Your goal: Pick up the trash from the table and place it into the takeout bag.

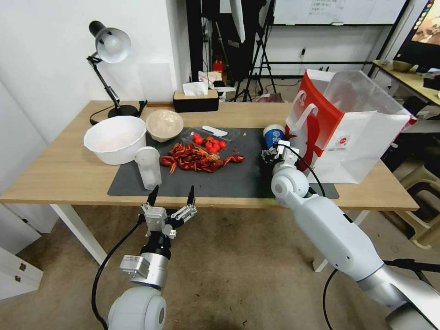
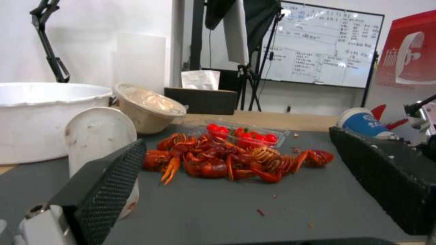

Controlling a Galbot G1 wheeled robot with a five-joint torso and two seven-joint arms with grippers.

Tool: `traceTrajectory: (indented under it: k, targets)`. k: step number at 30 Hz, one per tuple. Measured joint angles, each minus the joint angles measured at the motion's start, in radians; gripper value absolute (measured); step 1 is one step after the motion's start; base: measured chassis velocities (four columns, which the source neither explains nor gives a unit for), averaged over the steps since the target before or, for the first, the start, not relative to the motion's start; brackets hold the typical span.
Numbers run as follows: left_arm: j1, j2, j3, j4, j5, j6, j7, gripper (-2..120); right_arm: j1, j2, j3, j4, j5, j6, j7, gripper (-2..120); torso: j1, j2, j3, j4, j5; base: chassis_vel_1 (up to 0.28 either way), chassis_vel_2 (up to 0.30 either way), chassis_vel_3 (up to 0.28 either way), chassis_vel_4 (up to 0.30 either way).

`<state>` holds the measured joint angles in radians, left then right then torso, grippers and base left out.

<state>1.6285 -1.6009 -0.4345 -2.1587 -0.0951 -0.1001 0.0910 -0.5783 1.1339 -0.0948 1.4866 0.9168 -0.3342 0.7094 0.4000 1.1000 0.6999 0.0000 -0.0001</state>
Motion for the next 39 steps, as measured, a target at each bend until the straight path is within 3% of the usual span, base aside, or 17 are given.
traceTrajectory:
  k: [13,18,26,31,34,39]
  targets:
    - [0.001,-0.001,0.003,-0.001,0.003,-0.002,0.0,100,-0.01,-0.006,0.004,0.014,-0.016,0.014,-0.011,15,0.0,0.0,0.0,-0.0002,0.0,0.0,0.0,0.0,0.0]
    - [0.0,-0.001,0.004,0.001,0.004,-0.003,0.0,100,-0.03,-0.026,0.004,0.051,-0.06,0.086,-0.084,5,0.0,0.0,0.0,-0.0001,0.0001,0.0,0.0,0.0,0.0]
    - [-0.004,-0.004,0.007,0.004,0.007,-0.003,0.001,100,-0.057,-0.063,0.013,0.145,-0.076,0.223,-0.229,5,0.0,0.0,0.0,0.0,0.0002,0.0,0.0,0.0,0.0]
    - [-0.005,-0.005,0.01,0.007,0.012,-0.002,0.001,100,-0.08,-0.124,0.069,0.297,-0.084,0.284,-0.317,5,0.0,0.0,0.0,0.0,0.0002,0.0,0.0,0.0,0.0]
    - [-0.005,-0.006,0.013,0.007,0.016,-0.002,0.002,100,-0.084,-0.143,0.1,0.35,-0.084,0.282,-0.323,5,0.0,0.0,0.0,0.0,0.0001,0.0,0.0,0.0,0.0]
    - [-0.002,-0.007,0.023,0.003,0.029,-0.001,0.004,100,-0.095,-0.236,0.264,0.517,-0.04,0.205,-0.268,5,0.0,0.0,0.0,-0.0002,0.0002,0.0,0.0,0.0,0.0]
